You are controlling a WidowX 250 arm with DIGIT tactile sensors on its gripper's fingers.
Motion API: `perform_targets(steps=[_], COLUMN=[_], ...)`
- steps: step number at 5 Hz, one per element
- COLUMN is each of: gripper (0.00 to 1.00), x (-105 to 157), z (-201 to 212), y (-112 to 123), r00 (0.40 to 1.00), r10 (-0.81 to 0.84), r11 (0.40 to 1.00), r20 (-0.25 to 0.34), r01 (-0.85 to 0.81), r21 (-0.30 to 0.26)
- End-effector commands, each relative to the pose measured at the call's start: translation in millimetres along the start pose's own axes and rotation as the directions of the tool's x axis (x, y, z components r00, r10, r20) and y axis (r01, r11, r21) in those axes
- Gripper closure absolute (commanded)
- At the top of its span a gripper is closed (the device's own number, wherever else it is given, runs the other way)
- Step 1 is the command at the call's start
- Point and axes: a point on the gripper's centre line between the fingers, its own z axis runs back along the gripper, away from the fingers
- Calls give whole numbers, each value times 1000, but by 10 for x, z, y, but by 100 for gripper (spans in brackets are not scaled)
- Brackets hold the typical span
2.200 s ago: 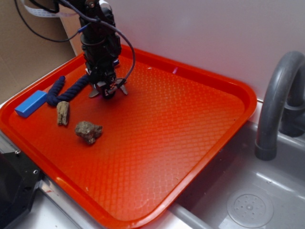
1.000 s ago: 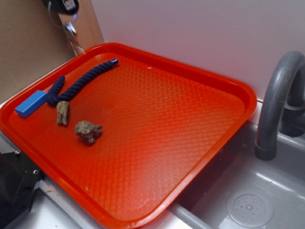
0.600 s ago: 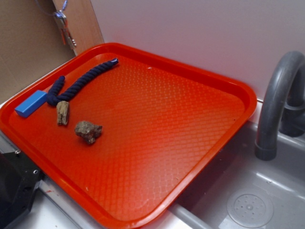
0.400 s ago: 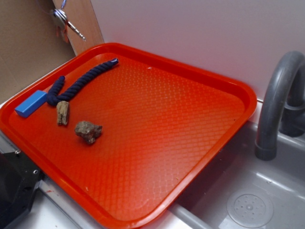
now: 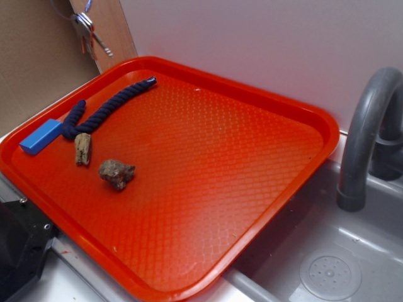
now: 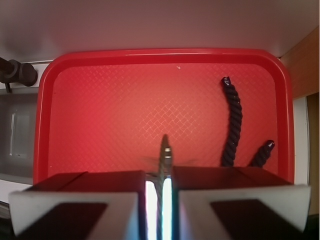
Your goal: Grab the silver keys.
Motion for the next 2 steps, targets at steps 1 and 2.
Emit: perform_targets(steps=[1, 2], gripper=[100, 100], x=[-10, -30], z=[47, 44], y=[-34, -67], r00=[999, 997], r10=[-14, -34], r11=[1000, 999], r20=[45, 68], r01=[14, 33], r21=[5, 20])
